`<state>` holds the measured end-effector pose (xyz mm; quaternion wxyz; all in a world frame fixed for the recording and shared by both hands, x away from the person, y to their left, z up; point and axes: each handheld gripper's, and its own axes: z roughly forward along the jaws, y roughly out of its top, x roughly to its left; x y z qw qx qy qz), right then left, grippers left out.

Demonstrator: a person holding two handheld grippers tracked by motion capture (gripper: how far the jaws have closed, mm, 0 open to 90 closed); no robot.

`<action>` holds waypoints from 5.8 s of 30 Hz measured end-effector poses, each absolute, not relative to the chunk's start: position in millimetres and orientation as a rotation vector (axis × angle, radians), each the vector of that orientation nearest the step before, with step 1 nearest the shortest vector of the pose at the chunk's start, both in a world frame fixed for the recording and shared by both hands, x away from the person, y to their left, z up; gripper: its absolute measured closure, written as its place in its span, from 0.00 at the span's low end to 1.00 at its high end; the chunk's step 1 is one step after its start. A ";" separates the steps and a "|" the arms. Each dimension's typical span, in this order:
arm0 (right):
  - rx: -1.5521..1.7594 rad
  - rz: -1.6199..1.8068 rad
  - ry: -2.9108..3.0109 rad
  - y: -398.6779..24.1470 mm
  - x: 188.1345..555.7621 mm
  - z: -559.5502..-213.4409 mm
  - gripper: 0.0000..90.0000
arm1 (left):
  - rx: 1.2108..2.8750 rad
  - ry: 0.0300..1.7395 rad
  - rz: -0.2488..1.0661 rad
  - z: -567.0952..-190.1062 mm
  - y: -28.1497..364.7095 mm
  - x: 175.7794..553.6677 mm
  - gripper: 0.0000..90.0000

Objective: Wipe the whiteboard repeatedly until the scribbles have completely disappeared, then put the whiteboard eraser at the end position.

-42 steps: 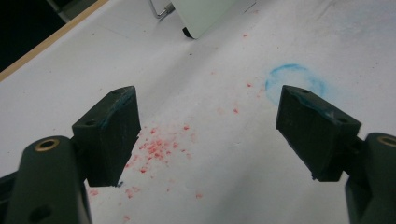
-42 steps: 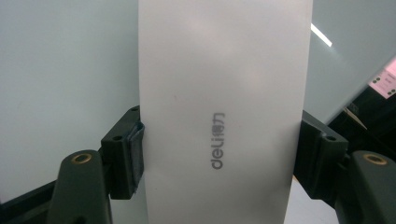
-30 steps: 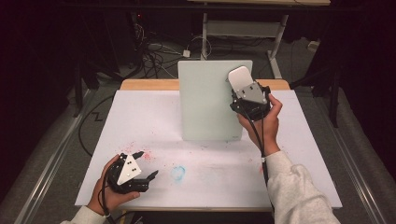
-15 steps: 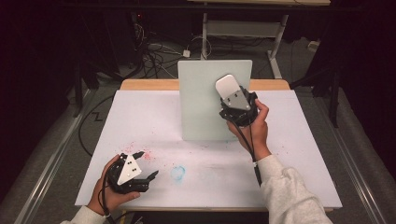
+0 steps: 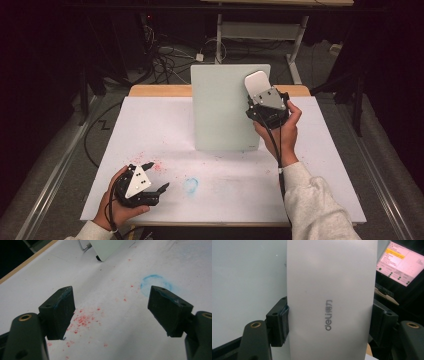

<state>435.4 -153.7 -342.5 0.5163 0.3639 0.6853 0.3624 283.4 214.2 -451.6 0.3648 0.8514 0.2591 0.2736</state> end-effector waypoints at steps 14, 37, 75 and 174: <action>0.810 0.812 1.696 -136.4 432.3 -364.0 0.34 | 2.189 0.666 0.702 -451.5 214.3 282.7 0.23; 0.846 0.831 1.679 -143.8 434.2 -357.1 0.34 | 2.191 0.662 0.697 -451.6 214.9 282.4 0.23; 0.716 0.723 1.912 -119.9 405.5 -455.1 0.34 | 2.204 0.655 0.700 -452.8 212.6 282.2 0.23; 0.170 0.826 2.715 -119.1 338.3 -437.3 0.28 | 2.219 0.638 0.704 -453.6 209.1 284.2 0.24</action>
